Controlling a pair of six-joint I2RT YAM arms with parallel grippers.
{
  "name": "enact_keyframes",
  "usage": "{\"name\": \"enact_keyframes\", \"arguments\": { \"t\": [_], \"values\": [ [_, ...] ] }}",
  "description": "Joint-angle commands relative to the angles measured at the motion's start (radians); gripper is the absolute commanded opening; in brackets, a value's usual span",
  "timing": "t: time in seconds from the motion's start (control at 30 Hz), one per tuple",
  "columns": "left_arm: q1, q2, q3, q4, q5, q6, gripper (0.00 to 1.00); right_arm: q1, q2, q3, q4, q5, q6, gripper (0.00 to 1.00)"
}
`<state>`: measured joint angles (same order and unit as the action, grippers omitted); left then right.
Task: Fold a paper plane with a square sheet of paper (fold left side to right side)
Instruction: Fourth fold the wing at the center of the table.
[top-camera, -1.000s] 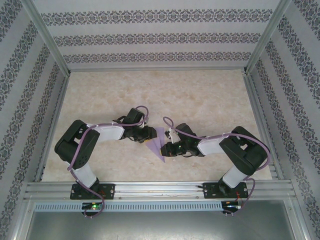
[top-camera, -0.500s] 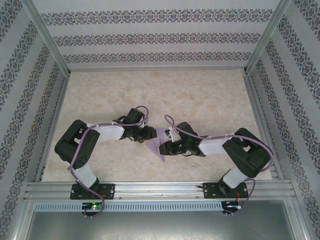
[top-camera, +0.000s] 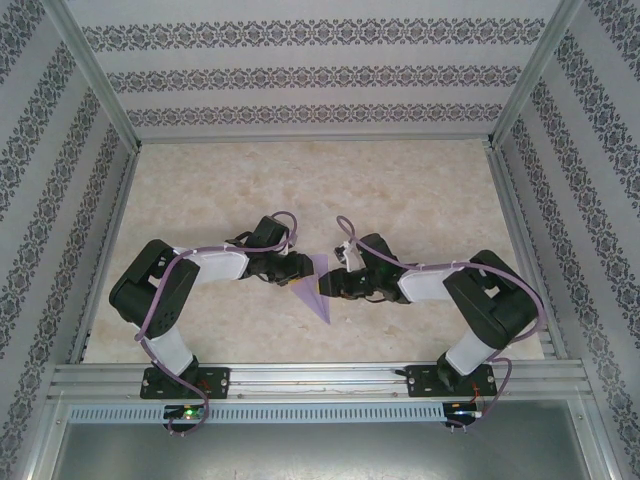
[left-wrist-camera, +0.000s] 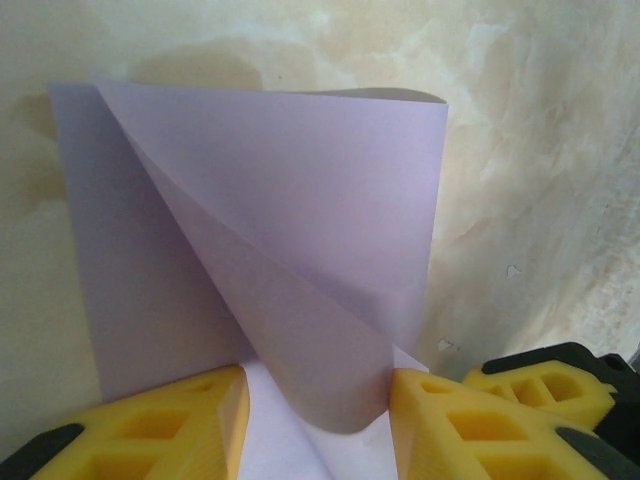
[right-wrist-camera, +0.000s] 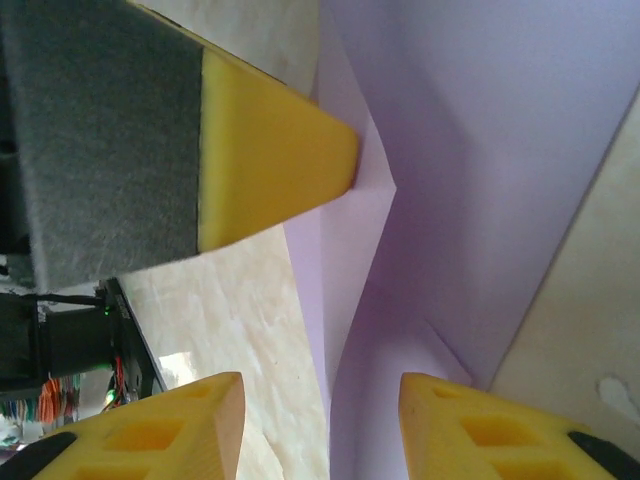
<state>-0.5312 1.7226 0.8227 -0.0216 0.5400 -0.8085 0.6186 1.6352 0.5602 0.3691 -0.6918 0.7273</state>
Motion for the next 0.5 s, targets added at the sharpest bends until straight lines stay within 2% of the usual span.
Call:
{"name": "enact_keyframes", "arguments": {
  "t": [0.0,0.47],
  "values": [
    [-0.014,0.014,-0.006,-0.046,-0.051,0.013,0.43,-0.006,0.038,0.039,0.049,-0.029,0.017,0.44],
    [-0.015,0.014,-0.008,-0.041,-0.048,0.012,0.43,-0.027,0.091,0.066,0.062,-0.023,0.013,0.27]
  ]
}}
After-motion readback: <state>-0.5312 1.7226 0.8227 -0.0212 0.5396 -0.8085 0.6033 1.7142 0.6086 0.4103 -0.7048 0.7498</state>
